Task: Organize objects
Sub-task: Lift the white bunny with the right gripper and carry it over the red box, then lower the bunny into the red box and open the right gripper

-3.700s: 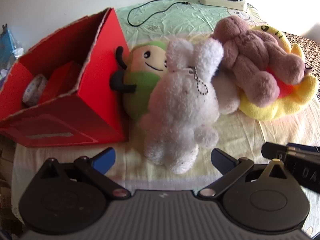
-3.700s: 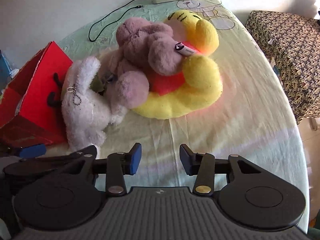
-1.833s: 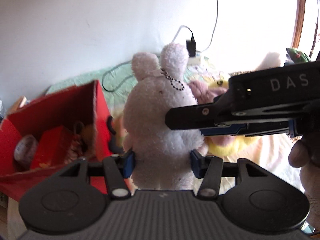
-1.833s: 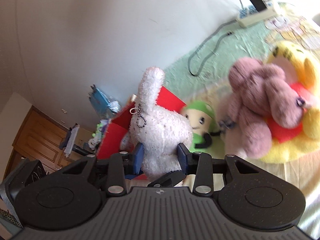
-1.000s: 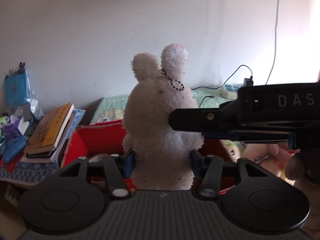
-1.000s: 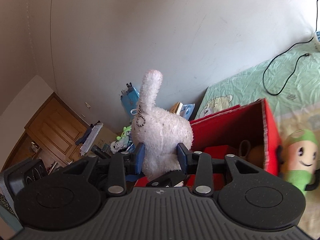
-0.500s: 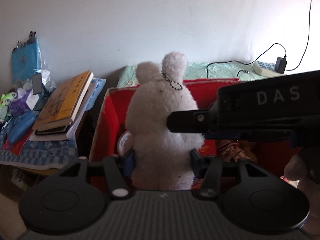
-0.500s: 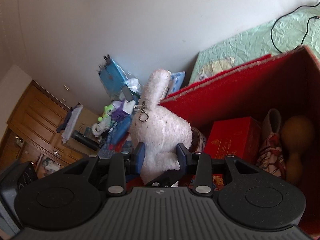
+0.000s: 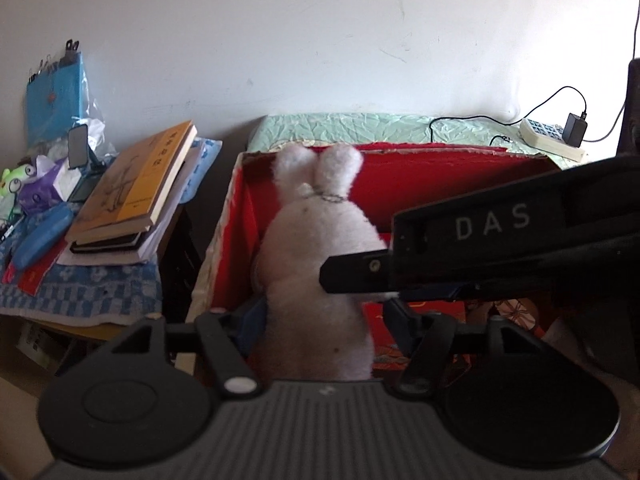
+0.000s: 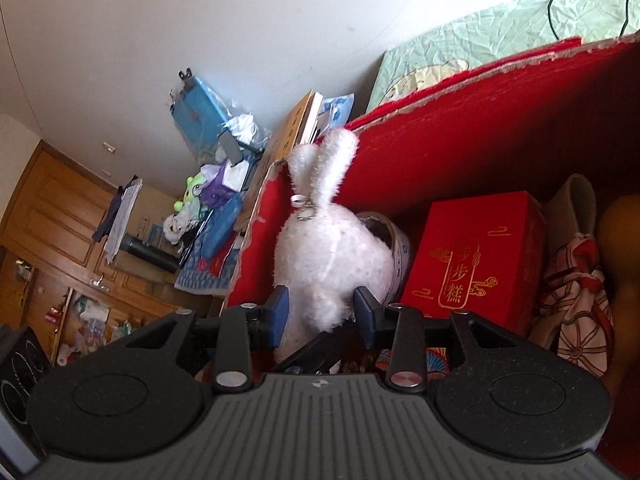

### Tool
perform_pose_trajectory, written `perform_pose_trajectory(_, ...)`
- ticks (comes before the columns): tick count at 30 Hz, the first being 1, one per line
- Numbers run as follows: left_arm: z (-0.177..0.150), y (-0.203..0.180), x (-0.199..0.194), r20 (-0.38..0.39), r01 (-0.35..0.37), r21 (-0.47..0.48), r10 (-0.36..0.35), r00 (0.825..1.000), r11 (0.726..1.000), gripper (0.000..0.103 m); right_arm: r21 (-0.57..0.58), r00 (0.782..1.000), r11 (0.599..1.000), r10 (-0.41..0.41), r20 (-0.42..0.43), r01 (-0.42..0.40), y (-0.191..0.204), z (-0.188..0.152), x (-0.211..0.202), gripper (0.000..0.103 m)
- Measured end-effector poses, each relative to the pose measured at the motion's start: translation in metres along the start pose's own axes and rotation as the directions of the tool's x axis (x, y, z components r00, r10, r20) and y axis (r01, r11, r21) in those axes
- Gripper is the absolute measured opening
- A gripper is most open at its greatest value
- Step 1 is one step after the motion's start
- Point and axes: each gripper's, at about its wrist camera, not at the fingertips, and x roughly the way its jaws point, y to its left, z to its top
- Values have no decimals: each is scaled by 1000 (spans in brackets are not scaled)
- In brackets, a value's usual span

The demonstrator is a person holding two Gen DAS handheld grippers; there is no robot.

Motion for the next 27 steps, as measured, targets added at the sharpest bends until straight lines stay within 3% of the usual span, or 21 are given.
perform_pose_trajectory(6, 0, -6, -10, 20, -7, 24, 6, 1000, 1000, 80, 71, 999, 997, 33, 19, -34, -12, -7, -13, 41)
perform_pose_trajectory(8, 2, -9, -16, 28, -4, 23, 3, 1000, 1000, 89, 66, 999, 998, 22, 44, -25, -12, -8, -23, 41)
perform_pose_trajectory(18, 15, -40, -29, -19, -41, 58, 42, 999, 997, 92, 31, 975, 999, -49, 215, 44, -4, -12, -87, 47)
perform_pose_trajectory(27, 18, -79, -44, -32, -96, 104, 100, 994, 990, 95, 20, 945, 994, -108, 307, 107, -9, -24, -133, 47)
